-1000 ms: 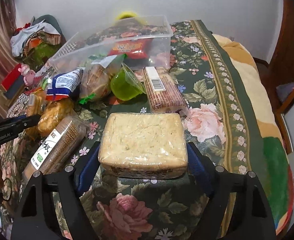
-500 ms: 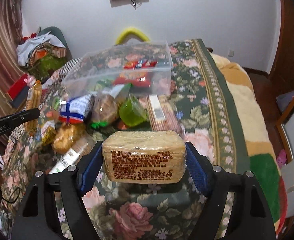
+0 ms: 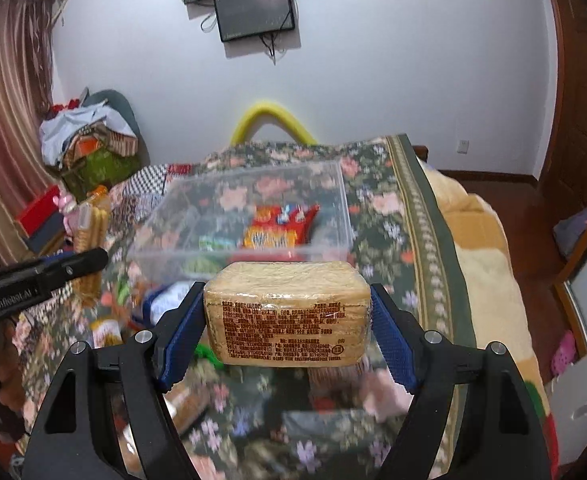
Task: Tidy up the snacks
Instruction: 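Lift the bread loaf and biscuit pack and carry them over the box, then open both grippers to release the loaf and biscuit pack into the box, then grasp the tall cracker roll with the right gripper while the left grasps the Kaka bag, then lift the cracker roll and Kaka bag and carry them over the box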
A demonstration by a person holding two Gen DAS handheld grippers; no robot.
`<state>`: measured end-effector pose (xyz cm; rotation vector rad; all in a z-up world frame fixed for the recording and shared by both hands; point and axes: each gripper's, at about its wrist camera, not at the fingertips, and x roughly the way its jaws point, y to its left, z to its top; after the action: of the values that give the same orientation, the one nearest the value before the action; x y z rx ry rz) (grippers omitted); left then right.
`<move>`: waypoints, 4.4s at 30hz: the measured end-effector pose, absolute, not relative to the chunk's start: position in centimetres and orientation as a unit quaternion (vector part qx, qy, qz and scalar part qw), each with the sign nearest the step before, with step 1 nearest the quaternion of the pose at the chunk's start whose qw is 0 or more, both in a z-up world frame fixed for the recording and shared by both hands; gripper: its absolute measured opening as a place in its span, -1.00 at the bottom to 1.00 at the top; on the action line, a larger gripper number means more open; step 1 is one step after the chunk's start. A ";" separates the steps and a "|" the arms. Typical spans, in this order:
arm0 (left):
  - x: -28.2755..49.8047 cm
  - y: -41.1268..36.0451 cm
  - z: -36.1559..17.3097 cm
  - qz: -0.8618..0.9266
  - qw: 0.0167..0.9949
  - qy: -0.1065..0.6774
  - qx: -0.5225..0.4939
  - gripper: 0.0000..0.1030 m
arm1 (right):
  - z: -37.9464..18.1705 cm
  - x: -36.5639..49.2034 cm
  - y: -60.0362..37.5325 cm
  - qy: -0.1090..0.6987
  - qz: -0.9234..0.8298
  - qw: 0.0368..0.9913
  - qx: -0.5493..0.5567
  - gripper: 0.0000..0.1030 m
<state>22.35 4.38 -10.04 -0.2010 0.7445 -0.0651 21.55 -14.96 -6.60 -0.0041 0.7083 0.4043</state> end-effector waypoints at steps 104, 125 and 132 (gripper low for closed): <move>18.6 11.7 -22.0 0.022 0.843 0.508 -0.178 0.29 | -15.1 15.3 -10.3 0.489 0.224 0.840 -0.073 0.29; 16.7 12.0 -21.7 0.040 0.868 0.477 -0.135 -0.02 | -14.1 14.8 -11.6 0.472 0.226 0.850 -0.060 -0.39; 15.5 10.9 -17.6 0.027 0.890 0.440 -0.115 -0.02 | -11.7 14.5 -12.4 0.447 0.230 0.863 -0.042 -0.39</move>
<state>15.45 10.91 -17.58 -0.2386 0.9126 0.0558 14.51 -12.40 -11.66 -0.0882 0.9367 0.4829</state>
